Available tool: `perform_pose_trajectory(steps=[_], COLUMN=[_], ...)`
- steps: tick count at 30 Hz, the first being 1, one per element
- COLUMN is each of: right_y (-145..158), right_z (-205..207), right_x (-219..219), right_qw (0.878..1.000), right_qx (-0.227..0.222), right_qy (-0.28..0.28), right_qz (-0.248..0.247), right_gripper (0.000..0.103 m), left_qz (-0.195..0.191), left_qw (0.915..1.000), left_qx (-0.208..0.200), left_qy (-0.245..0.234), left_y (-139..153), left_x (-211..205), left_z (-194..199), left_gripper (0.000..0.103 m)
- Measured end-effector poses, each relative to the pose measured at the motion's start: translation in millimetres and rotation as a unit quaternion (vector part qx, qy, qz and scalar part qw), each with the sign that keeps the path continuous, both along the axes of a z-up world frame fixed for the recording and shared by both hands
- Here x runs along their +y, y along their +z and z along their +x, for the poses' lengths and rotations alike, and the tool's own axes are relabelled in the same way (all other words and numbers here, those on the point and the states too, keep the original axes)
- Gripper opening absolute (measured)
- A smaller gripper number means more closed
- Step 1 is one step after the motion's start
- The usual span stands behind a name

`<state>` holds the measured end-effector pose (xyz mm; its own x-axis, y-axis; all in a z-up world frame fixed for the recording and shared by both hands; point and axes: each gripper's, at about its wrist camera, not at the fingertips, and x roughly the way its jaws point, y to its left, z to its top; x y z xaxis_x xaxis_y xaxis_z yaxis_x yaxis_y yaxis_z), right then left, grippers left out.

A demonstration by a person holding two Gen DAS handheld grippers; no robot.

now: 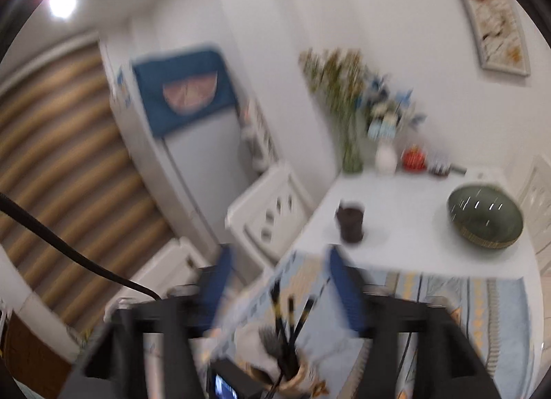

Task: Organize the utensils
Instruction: 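Lower the right gripper to the last black chopstick and grasp it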

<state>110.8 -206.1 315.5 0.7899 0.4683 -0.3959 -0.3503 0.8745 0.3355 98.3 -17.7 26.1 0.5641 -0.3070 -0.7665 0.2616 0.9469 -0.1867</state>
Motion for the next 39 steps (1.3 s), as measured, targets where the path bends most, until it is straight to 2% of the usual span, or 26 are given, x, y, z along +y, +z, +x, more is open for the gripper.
perform_pose_trajectory(steps=[3,6,11,13,16,20,22,25,28,33,39], right_y=[15.3,19.1,0.3,-15.8,-52.2,-118.7,-154.3,-196.0,-222.0,-253.3,-285.7], right_z=[-17.1,-30.9,-40.5,-41.1,-34.0,-18.8,-16.3,-18.3,-14.7,-5.9,2.6], right_x=[-29.2,-58.0,-101.1,-119.8,-145.6,-177.3,-191.8,-210.0,-214.7,-211.7,-204.3], right_qw=[0.999,0.998,0.993,0.988,0.975,0.945,0.929,0.909,0.899,0.886,0.877], right_qx=[-0.023,-0.030,0.005,0.033,0.099,0.216,0.264,0.313,0.338,0.376,0.401], right_qy=[-0.008,-0.053,-0.121,-0.150,-0.197,-0.245,-0.259,-0.277,-0.277,-0.269,-0.259], right_qz=[0.027,0.027,0.015,0.014,-0.006,-0.030,-0.017,0.004,0.010,-0.034,-0.053], right_gripper=[0.062,0.062,0.070,0.071,0.071,0.071,0.071,0.071,0.068,0.066,0.066], left_qz=[0.001,0.001,0.001,0.000,0.001,0.001,0.002,0.003,0.003,0.004,-0.003], left_qw=[1.0000,1.0000,1.0000,1.0000,1.0000,1.0000,1.0000,1.0000,1.0000,1.0000,0.9999], left_qx=[0.000,0.000,0.000,0.000,0.000,0.000,0.000,0.000,0.000,-0.001,-0.009], left_qy=[0.000,0.000,0.000,0.000,0.000,0.000,0.000,0.000,-0.001,-0.001,0.006], left_y=[-0.1,0.0,0.0,0.0,0.1,0.0,0.0,-0.4,-1.4,-2.8,0.6], left_x=[0.7,0.1,0.2,1.0,0.2,0.3,1.1,3.2,3.5,0.8,-0.1], left_z=[0.3,0.1,0.1,0.3,0.2,0.3,0.5,0.9,1.2,1.4,-5.6], left_gripper=[0.096,0.096,0.096,0.096,0.096,0.096,0.097,0.097,0.097,0.097,0.097])
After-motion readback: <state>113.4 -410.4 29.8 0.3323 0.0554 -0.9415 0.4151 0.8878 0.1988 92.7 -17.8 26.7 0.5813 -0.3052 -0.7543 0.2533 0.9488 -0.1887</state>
